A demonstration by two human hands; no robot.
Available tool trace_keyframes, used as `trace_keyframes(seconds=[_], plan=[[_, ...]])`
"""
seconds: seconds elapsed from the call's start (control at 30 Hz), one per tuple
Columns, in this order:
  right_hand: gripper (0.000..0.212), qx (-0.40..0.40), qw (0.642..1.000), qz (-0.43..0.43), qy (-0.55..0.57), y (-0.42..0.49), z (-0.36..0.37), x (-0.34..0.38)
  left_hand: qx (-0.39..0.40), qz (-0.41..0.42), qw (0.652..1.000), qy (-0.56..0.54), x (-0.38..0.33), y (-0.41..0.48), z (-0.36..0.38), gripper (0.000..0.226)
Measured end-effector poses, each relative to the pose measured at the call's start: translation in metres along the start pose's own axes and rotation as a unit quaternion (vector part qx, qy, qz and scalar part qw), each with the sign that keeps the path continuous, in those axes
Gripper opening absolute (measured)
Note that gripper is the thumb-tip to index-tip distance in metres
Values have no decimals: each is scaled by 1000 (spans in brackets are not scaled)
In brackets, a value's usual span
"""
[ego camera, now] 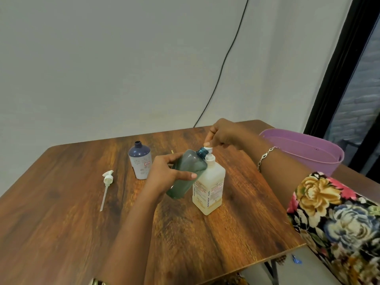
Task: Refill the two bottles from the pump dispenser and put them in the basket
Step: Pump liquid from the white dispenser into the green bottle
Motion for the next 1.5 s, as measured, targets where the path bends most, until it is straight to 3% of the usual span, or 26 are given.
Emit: trace_keyframes(seconds=[0.13,0.27,0.43,0.6,0.77,1.13,1.3,1.5], plan=[[14,-14,999,8,-28,3,6,-11,0,-9,1000,9,4,-3,3,68],[17,-60,997,1,40,0,-2,-8,-3,-5,1000,-8,-4,-3,2,67],[14,-20,998,4,53,-2,-6,-3,-11,4,1000,14,-6,1,1,69],[17,-29,1000,7,4,6,7,-14,-11,-7,1000,22,5,0,2,70],[16,-11,998,4,66,0,-3,-9,-10,-2,1000,19,1,0,1,68],[19,-31,998,-5,58,0,7,-18,-5,2,1000,26,11,0,2,74],[13,-37,998,-29,42,-1,-2,-4,-7,3,1000,9,4,1,-1,73],[20,-10,1000,-25,-1,4,-2,4,-4,12,1000,15,2,7,-3,71]])
Point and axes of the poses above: each hand's wrist, its own y-axis towards the middle knuckle, its own z-axis out of the palm, x = y × z, the point moved 5 cm from there along y, towards the middle knuckle, and after that the axes turned 12 degrees about -x, right-handed, at the moved point
